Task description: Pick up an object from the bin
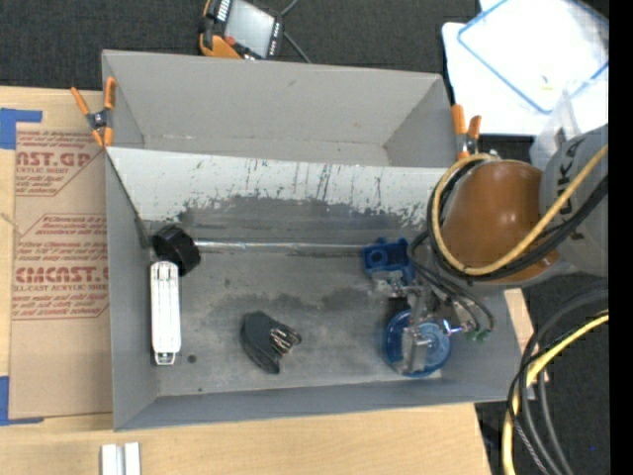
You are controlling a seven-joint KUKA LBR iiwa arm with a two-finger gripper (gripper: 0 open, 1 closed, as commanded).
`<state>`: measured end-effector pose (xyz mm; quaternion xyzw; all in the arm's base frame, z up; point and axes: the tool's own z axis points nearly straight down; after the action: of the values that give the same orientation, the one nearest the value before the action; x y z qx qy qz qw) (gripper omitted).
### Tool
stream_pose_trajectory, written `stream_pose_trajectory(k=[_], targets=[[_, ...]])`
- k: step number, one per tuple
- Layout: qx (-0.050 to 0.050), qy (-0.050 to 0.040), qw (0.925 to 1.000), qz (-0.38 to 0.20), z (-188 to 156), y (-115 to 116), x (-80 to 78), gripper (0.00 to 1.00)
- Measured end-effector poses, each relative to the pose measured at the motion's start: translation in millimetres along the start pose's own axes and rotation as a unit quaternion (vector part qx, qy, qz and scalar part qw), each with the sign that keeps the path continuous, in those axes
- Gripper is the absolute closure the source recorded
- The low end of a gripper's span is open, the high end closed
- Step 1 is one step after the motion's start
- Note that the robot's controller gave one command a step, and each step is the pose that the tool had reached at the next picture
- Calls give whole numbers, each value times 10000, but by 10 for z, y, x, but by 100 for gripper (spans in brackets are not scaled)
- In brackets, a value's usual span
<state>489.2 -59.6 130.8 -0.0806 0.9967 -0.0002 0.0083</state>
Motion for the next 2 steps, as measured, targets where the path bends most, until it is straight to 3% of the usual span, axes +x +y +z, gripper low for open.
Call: stream_pose_trajectory(k=[1,2], targets=[[-20,59,9989,-455,315,-770,118,0],[-29,-3,10000,17,619,-726,-51,0]])
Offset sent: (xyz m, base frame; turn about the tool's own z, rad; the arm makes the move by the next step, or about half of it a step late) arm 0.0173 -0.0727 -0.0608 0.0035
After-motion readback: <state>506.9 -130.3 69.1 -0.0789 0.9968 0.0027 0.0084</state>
